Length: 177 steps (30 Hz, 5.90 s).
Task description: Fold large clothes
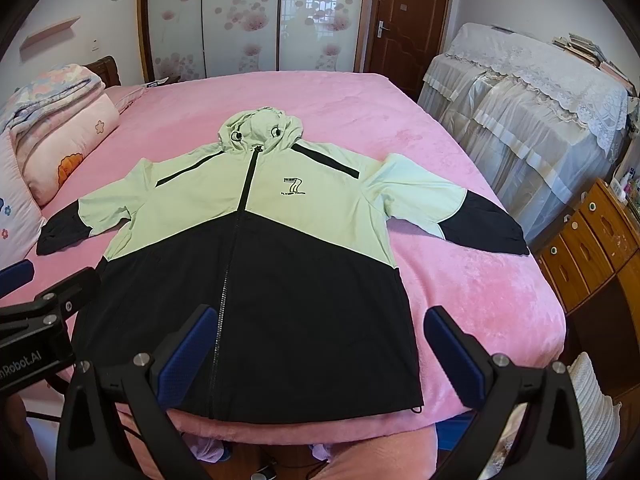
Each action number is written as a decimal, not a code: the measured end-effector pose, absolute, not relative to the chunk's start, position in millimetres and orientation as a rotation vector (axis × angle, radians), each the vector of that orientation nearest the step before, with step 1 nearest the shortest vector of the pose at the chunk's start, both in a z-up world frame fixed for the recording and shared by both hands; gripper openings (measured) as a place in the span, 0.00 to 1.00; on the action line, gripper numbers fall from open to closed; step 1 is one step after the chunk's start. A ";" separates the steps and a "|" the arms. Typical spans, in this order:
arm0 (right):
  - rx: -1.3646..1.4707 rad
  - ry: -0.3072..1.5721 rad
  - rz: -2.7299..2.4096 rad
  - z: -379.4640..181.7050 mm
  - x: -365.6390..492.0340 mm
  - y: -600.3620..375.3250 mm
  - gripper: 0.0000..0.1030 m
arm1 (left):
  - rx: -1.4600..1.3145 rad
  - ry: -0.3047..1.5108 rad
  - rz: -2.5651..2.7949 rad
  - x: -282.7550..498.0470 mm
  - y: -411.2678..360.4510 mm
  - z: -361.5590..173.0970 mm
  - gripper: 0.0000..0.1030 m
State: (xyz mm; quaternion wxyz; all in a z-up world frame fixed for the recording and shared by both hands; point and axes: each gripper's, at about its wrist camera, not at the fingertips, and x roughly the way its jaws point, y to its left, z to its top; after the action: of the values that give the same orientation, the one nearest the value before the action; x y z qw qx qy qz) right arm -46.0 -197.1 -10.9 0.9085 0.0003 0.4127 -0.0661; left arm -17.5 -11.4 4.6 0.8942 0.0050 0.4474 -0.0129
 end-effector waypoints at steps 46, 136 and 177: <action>0.121 0.770 -0.176 6.4 -43.4 -295.3 1.00 | 0.121 0.777 -0.172 -6.9 -105.2 35.2 0.97; 0.127 1.034 0.080 -186.7 200.2 -284.9 0.19 | 0.059 0.936 -0.071 178.8 -90.5 -127.7 0.82; 0.439 0.949 -0.061 -200.2 89.9 -373.9 0.52 | -0.165 0.814 -0.319 347.5 -190.4 -75.1 0.07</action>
State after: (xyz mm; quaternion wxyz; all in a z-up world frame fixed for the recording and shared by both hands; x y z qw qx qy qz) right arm 89.9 -373.9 -200.2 0.8660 0.2094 0.4532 -0.0291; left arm 347.5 -190.4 -75.1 0.9027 -0.0798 0.3936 -0.1543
